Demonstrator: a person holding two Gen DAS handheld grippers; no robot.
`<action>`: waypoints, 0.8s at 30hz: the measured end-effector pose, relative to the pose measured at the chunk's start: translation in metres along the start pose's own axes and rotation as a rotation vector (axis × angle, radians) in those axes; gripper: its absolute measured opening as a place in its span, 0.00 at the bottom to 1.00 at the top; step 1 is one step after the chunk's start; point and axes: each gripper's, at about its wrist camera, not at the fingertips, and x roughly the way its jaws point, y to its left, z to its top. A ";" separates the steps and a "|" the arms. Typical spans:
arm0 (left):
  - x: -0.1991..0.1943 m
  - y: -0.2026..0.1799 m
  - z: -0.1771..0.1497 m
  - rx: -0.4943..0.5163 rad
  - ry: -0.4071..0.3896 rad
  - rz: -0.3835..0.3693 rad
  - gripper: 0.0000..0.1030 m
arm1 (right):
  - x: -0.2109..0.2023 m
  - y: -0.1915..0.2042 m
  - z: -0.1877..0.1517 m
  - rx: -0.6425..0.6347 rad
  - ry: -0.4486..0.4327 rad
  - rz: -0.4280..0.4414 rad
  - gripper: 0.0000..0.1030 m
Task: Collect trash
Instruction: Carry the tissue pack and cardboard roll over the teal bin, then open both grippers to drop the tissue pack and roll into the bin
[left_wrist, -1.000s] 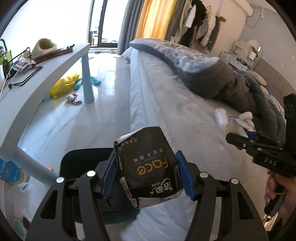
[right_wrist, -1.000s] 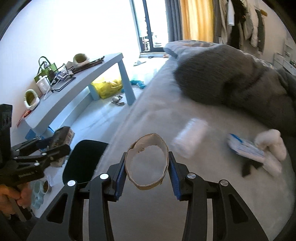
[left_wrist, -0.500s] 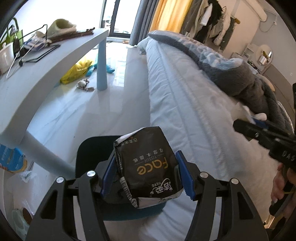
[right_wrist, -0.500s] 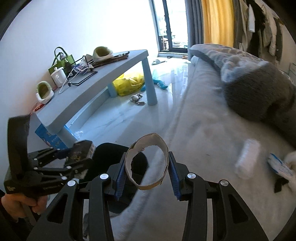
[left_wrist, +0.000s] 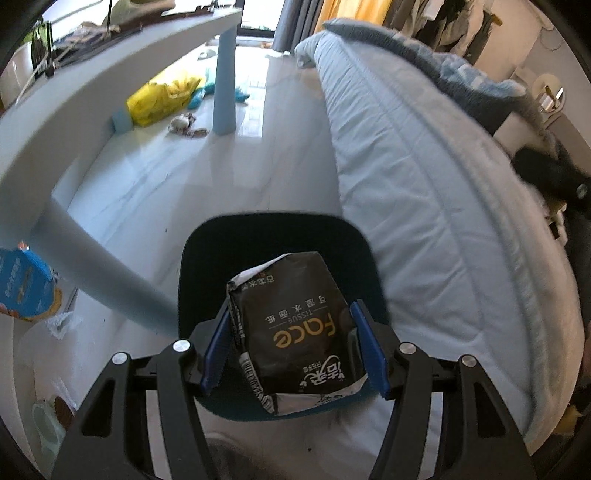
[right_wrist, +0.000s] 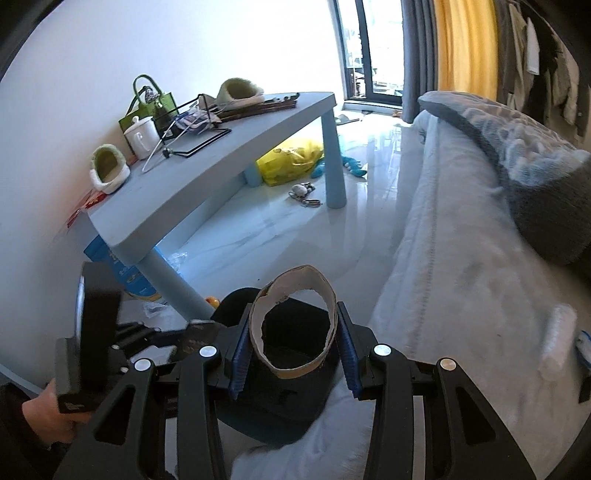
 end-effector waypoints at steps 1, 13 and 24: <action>0.003 0.003 -0.003 -0.002 0.011 0.002 0.63 | 0.003 0.003 0.001 -0.004 0.002 0.004 0.41; 0.031 0.028 -0.026 -0.015 0.122 0.021 0.70 | 0.027 0.026 0.004 -0.027 0.028 0.033 0.41; 0.016 0.044 -0.024 -0.029 0.087 0.023 0.74 | 0.058 0.039 0.000 -0.040 0.084 0.032 0.41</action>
